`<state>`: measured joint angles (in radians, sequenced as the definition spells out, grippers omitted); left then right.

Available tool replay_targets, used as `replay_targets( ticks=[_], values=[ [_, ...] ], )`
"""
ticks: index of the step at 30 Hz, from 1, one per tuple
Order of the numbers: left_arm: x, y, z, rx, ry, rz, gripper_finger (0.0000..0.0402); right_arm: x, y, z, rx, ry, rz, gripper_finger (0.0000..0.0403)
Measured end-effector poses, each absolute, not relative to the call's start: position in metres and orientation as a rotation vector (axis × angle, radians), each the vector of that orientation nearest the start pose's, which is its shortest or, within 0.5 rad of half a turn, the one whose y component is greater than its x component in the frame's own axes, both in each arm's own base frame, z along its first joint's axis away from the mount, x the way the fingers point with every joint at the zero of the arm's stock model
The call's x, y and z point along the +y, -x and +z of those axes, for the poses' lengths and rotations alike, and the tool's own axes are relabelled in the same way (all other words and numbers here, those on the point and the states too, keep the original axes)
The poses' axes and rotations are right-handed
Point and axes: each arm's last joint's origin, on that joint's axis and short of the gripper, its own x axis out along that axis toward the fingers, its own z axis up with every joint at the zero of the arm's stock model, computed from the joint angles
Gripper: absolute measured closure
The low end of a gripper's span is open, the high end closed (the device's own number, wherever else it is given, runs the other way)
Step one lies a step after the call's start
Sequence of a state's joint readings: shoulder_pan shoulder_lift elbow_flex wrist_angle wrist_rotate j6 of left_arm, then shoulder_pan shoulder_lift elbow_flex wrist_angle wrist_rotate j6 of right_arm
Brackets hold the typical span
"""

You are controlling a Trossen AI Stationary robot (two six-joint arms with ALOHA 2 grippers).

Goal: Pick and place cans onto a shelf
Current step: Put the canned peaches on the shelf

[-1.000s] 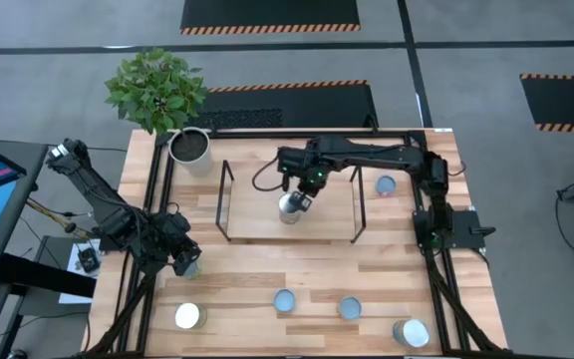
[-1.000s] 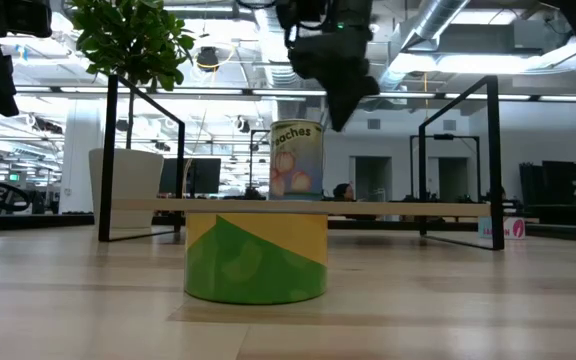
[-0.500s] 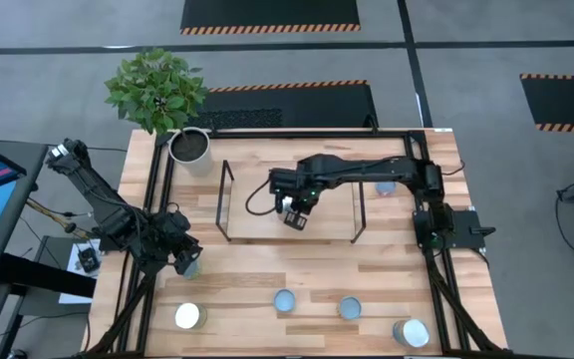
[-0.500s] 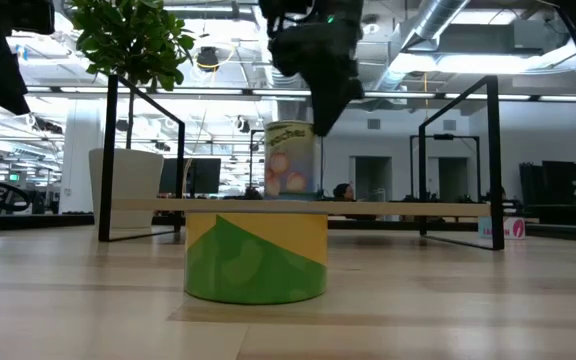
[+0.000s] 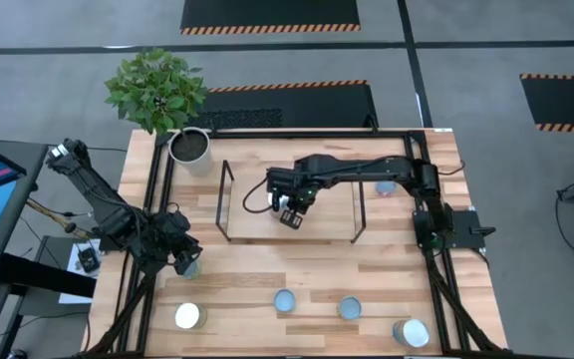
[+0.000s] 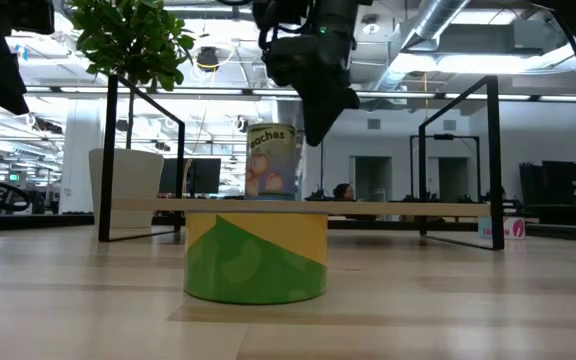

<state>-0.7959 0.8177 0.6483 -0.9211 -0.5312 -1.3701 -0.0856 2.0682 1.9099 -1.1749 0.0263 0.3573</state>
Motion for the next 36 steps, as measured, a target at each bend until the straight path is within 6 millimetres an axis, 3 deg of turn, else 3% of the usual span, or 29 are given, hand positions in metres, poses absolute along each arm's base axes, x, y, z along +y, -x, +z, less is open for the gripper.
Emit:
replay_targets(
  ticks=[10, 18, 26, 36],
  values=[
    [-0.085, -0.104, 0.232, 0.809, 0.604, 0.362, 0.0274, -0.039, -0.437, 0.268, 1.102, -0.328, -0.290, 0.0337],
    [-0.085, -0.104, 0.232, 0.810, 0.604, 0.361, 0.0274, -0.039, -0.428, 0.264, 1.200, -0.319, -0.339, 0.0337],
    [-0.085, -0.104, 0.232, 0.811, 0.599, 0.359, 0.0274, -0.049, -0.447, 0.253, 1.084, -0.315, -0.358, 0.0337],
    [-0.085, -0.104, 0.232, 0.810, 0.581, 0.355, 0.0274, -0.048, -0.448, 0.253, 1.073, -0.308, -0.346, 0.0337]
  ],
)
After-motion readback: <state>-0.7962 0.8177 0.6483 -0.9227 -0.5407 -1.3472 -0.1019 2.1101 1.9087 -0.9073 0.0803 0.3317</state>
